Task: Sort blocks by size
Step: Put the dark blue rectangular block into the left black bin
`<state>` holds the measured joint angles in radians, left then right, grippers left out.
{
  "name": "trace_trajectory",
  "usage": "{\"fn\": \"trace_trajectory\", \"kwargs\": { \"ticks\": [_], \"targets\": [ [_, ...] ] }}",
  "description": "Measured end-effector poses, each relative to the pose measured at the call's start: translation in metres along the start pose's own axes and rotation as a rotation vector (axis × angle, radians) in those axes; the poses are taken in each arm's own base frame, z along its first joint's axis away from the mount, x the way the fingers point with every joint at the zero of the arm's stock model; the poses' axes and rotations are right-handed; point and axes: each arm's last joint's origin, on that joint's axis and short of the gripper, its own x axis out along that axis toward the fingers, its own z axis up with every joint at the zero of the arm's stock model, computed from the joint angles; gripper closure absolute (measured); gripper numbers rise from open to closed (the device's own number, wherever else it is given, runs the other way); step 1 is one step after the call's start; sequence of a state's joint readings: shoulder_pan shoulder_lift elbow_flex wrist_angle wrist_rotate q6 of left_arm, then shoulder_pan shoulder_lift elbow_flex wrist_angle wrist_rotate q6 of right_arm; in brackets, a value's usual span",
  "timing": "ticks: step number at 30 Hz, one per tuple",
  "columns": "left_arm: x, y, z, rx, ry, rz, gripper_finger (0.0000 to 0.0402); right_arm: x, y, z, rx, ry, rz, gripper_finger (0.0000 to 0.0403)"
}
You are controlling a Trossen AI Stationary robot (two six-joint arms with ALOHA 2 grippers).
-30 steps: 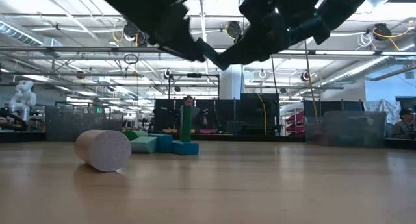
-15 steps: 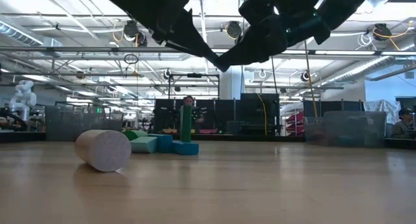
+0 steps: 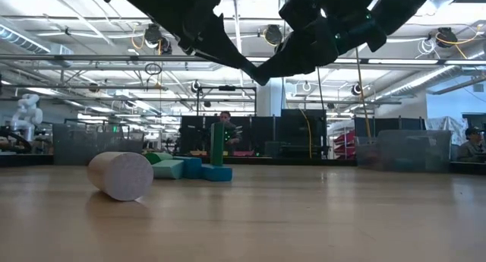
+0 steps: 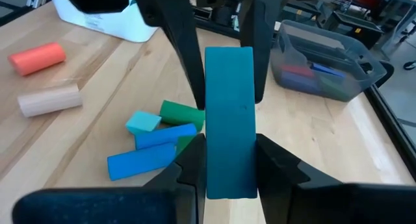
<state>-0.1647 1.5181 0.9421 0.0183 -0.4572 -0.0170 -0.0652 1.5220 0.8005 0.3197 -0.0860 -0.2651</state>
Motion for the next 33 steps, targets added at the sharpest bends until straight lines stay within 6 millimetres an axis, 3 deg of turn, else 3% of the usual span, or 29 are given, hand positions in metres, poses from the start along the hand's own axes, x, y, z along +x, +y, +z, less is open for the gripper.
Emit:
{"fn": "trace_trajectory", "kwargs": {
  "ticks": [5, 12, 17, 24, 33],
  "targets": [
    [0.001, 0.002, 0.0, -0.003, 0.003, -0.008, 0.029, 0.0, 0.0, 0.0, 0.028, 0.002, -0.001, 0.0305],
    [-0.005, 0.009, -0.004, 0.0, 0.063, 0.125, 0.029, 0.0, -0.003, -0.003, 0.044, 0.056, -0.112, 0.022],
    [-0.022, 0.023, -0.011, -0.092, 0.16, 0.23, 0.029, -0.001, -0.009, -0.01, 0.107, 0.115, -0.164, 0.018],
    [-0.052, 0.046, -0.026, -0.174, 0.303, 0.441, 0.029, 0.009, -0.007, -0.021, 0.23, 0.141, -0.148, 0.0172],
    [-0.082, 0.081, -0.053, -0.377, 0.525, 0.696, 0.029, 0.052, 0.014, -0.049, 0.244, 0.087, 0.002, 0.0176]
  ]
}}
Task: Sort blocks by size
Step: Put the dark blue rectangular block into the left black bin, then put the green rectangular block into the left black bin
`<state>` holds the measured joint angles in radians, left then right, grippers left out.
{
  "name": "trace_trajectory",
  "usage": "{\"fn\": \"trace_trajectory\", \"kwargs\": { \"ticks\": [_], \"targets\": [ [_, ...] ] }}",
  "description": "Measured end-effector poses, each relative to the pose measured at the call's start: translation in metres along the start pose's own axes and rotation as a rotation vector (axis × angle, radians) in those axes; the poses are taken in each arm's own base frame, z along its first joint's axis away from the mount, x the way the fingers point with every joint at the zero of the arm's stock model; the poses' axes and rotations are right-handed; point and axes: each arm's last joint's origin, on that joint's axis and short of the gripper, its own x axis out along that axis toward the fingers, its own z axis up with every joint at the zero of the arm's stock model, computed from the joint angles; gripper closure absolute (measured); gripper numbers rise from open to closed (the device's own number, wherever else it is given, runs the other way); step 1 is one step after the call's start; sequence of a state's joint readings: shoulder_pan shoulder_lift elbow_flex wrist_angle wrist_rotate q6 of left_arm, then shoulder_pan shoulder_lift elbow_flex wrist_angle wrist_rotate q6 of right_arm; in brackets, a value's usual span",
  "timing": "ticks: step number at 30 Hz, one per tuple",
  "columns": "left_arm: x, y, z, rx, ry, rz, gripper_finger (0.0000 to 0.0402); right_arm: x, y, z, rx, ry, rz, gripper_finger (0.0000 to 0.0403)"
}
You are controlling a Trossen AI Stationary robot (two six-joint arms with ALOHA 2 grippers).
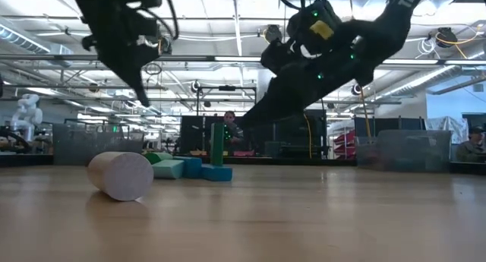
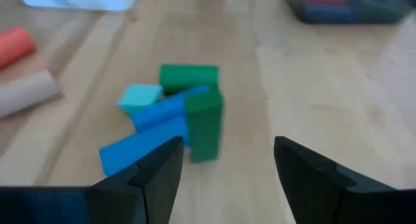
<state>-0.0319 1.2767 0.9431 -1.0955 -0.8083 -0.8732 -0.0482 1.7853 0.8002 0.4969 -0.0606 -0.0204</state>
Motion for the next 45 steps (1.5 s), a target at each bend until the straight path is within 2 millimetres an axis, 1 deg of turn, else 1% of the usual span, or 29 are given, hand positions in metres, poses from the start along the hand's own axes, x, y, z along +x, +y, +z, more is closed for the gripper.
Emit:
{"fn": "trace_trajectory", "kwargs": {
  "ticks": [3, 8, 14, 17, 19, 20, 25, 28, 33, 37, 40, 45],
  "targets": [
    [0.006, 0.013, -0.001, -0.059, 0.079, 0.072, 0.029, 0.006, 0.003, -0.001, -0.003, -0.032, 0.053, 0.0176],
    [0.021, 0.028, 0.004, -0.145, 0.172, 0.14, 0.029, 0.005, 0.004, 0.0, -0.008, -0.035, 0.081, 0.0176],
    [0.039, 0.047, 0.013, -0.164, 0.24, 0.2, 0.029, 0.004, 0.006, 0.001, 0.0, -0.041, 0.094, 0.0176],
    [0.048, 0.055, 0.018, -0.152, 0.277, 0.192, 0.029, 0.004, 0.009, 0.001, -0.003, -0.039, 0.123, 0.0176],
    [0.054, 0.056, 0.022, -0.112, 0.28, 0.151, 0.0289, 0.004, 0.011, 0.001, -0.005, -0.037, 0.132, 0.0176],
    [0.056, 0.056, 0.025, -0.1, 0.277, 0.126, 0.0282, 0.004, 0.012, 0.001, -0.007, -0.038, 0.142, 0.0176],
    [0.065, 0.057, 0.035, -0.097, 0.261, 0.018, 0.022, 0.004, 0.012, 0.0, -0.011, -0.028, 0.151, 0.0176],
    [0.068, 0.061, 0.036, -0.112, 0.265, 0.029, 0.0204, 0.004, 0.012, 0.0, -0.011, -0.03, 0.151, 0.0176],
    [0.073, 0.07, 0.038, -0.138, 0.263, 0.089, 0.0199, 0.013, 0.012, -0.006, 0.007, -0.054, 0.149, 0.0176],
    [0.073, 0.07, 0.038, -0.138, 0.264, 0.092, 0.0198, 0.021, 0.011, -0.013, 0.026, -0.072, 0.145, 0.0167],
    [0.071, 0.067, 0.037, -0.108, 0.257, 0.081, 0.02, 0.029, 0.01, -0.014, 0.043, -0.07, 0.128, 0.0156],
    [0.065, 0.056, 0.037, -0.065, 0.223, 0.041, 0.0218, 0.048, 0.006, -0.015, 0.048, -0.055, 0.055, 0.0144]
  ]
}}
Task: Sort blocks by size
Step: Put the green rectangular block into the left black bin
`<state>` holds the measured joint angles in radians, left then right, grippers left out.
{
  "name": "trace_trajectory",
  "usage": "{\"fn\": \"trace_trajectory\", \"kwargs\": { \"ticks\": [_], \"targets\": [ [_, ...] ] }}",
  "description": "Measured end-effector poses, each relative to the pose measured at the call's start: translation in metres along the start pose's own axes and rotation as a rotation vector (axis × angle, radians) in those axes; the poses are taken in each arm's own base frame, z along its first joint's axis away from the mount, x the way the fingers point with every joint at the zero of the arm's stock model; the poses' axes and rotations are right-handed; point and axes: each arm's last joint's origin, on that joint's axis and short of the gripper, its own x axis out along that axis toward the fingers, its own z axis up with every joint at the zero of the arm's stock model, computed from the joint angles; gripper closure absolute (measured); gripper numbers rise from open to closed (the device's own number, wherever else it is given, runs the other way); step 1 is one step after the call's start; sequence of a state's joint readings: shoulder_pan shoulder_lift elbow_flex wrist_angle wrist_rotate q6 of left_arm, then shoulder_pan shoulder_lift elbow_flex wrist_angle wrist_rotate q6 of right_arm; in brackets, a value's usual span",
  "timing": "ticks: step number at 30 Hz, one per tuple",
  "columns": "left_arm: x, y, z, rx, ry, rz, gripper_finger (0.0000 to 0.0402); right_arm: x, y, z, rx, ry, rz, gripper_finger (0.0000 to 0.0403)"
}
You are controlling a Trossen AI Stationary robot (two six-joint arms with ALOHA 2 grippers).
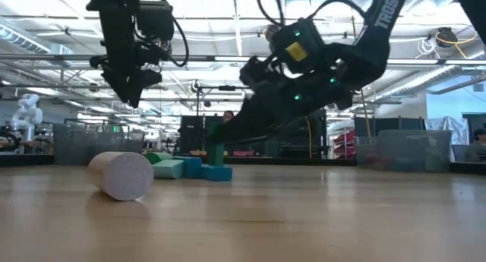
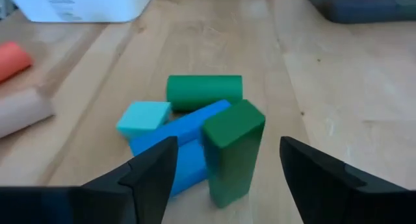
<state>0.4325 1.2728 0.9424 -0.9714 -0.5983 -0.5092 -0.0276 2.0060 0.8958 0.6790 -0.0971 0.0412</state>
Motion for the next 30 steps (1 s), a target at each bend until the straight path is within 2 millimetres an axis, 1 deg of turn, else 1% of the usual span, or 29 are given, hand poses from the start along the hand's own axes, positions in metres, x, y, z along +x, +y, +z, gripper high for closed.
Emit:
{"fn": "trace_trajectory", "kwargs": {
  "ticks": [4, 7, 10, 12, 16, 20, 22, 25, 27, 30],
  "targets": [
    [-0.008, -0.01, -0.005, 0.045, -0.021, -0.032, 0.0231, 0.011, -0.003, 0.001, 0.005, 0.031, -0.006, 0.0148],
    [-0.015, -0.021, -0.009, 0.078, -0.056, -0.075, 0.0239, 0.014, -0.003, 0.002, 0.01, 0.053, -0.012, 0.0169],
    [-0.024, -0.033, -0.013, 0.112, -0.092, -0.145, 0.0247, 0.014, -0.003, 0.002, 0.019, 0.063, -0.03, 0.0207],
    [-0.031, -0.042, -0.016, 0.144, -0.126, -0.191, 0.0253, 0.014, -0.004, 0.002, 0.024, 0.067, -0.03, 0.024],
    [-0.044, -0.057, -0.022, 0.252, -0.195, -0.279, 0.0262, 0.014, -0.004, 0.001, 0.019, 0.082, -0.03, 0.0308],
    [-0.058, -0.072, -0.028, 0.38, -0.265, -0.4, 0.0263, 0.014, -0.004, 0.001, 0.003, 0.083, -0.026, 0.0355],
    [-0.064, -0.079, -0.031, 0.442, -0.304, -0.472, 0.0263, 0.014, -0.004, 0.001, -0.001, 0.081, -0.026, 0.0363],
    [-0.068, -0.091, -0.038, 0.528, -0.352, -0.603, 0.0263, 0.012, -0.003, 0.004, -0.015, 0.076, -0.023, 0.0363],
    [-0.069, -0.097, -0.042, 0.562, -0.382, -0.684, 0.0263, 0.009, -0.002, 0.01, -0.017, 0.064, -0.023, 0.0361],
    [-0.067, -0.104, -0.05, 0.592, -0.432, -0.749, 0.0263, 0.004, -0.002, 0.019, -0.027, 0.033, -0.021, 0.0361]
  ]
}}
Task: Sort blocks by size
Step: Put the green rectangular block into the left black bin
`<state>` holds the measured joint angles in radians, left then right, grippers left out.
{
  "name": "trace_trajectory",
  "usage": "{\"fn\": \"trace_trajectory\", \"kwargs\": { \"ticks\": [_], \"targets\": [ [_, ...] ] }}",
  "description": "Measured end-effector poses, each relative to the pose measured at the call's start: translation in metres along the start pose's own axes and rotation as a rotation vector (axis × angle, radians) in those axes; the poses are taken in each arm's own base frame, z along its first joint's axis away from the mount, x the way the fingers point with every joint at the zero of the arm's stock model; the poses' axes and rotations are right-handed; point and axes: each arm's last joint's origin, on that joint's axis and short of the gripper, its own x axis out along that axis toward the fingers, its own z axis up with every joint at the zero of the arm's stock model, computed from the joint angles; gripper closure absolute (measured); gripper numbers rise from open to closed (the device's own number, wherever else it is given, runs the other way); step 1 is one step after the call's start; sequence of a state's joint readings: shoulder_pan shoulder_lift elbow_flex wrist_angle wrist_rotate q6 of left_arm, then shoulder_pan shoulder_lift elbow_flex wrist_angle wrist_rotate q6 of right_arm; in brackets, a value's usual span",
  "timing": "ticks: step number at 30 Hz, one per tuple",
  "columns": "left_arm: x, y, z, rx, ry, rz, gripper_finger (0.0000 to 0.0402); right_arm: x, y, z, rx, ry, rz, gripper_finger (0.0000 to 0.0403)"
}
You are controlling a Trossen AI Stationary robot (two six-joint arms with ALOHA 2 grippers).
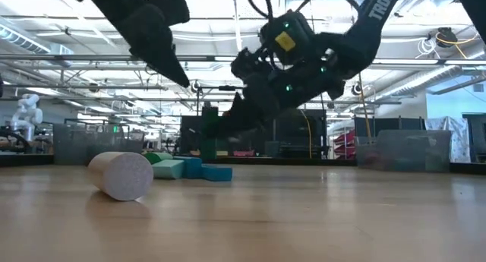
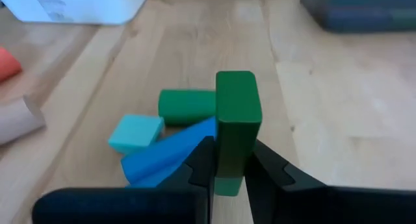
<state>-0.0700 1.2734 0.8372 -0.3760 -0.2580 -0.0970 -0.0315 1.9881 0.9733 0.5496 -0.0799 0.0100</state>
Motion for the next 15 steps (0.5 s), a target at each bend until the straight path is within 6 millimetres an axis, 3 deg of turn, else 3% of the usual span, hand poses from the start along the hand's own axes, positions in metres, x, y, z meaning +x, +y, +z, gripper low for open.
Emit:
{"fn": "trace_trajectory", "kwargs": {
  "ticks": [6, 15],
  "targets": [
    [0.011, -0.009, -0.011, 0.026, -0.082, -0.085, 0.0247, -0.004, 0.0, 0.007, -0.017, -0.022, 0.0, 0.0361],
    [0.032, -0.014, -0.017, 0.016, -0.104, -0.098, 0.0145, -0.004, 0.0, 0.008, -0.021, -0.032, 0.0, 0.0361]
  ]
}}
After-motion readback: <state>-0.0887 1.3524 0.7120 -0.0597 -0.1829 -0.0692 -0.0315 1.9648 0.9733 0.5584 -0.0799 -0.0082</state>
